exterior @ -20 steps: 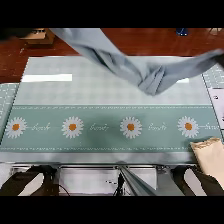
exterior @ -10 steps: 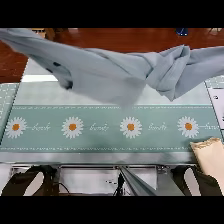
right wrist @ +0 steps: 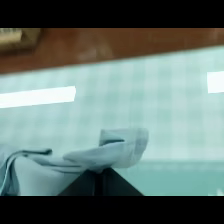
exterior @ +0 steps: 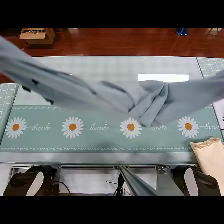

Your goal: Fold the shirts.

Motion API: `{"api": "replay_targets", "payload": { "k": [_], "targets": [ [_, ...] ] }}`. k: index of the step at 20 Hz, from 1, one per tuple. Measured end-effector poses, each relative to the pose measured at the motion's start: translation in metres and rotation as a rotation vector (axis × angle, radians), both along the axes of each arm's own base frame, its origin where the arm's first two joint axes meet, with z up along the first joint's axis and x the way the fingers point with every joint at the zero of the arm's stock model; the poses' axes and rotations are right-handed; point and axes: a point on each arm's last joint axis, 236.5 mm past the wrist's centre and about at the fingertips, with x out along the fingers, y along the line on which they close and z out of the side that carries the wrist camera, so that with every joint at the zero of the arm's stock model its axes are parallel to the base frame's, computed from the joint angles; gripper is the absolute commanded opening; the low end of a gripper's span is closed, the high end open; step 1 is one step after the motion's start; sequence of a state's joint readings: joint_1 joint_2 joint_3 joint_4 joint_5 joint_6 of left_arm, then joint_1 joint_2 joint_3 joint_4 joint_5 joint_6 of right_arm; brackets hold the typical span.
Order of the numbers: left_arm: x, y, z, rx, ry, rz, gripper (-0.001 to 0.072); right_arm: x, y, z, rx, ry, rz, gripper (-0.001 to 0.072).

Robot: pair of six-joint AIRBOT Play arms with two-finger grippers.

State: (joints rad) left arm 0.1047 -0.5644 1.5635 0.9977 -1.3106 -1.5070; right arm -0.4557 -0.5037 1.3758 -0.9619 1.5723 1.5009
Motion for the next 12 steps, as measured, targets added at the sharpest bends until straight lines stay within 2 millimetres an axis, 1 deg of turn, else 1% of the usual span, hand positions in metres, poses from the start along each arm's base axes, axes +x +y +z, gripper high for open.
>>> {"api": "replay_targets", "payload": {
  "k": [1,3,4,6,8,9,11,12],
  "targets": [
    [-0.007,-0.002,-0.013,0.01,0.058,-0.014,0.0014,-0.008,-0.003,-0.011,-0.019,0.051,-0.01,0.0023],
    [-0.013,0.001,-0.048,0.043,0.192,-0.013,0.0014,-0.025,-0.011,-0.036,-0.048,0.175,-0.025,0.0022],
    [-0.012,0.004,-0.067,0.055,0.261,-0.008,0.0014,-0.027,-0.013,-0.047,-0.045,0.223,-0.022,0.0022],
    [-0.001,0.01,-0.113,0.061,0.411,-0.001,0.0015,-0.025,-0.018,-0.075,-0.017,0.344,-0.011,0.0023],
    [0.019,0.012,-0.162,0.044,0.543,-0.003,0.0015,-0.018,-0.018,-0.109,0.04,0.475,0.032,0.0023],
    [0.034,0.012,-0.185,0.022,0.584,-0.006,0.0016,-0.014,-0.019,-0.127,0.072,0.539,0.046,0.0023],
    [0.068,0.008,-0.228,-0.041,0.641,-0.013,0.0015,0.004,-0.021,-0.16,0.145,0.616,0.064,0.0023],
    [0.087,0.004,-0.242,-0.081,0.638,-0.019,0.0016,0.018,-0.022,-0.173,0.18,0.628,0.066,0.0023]
  ]
}}
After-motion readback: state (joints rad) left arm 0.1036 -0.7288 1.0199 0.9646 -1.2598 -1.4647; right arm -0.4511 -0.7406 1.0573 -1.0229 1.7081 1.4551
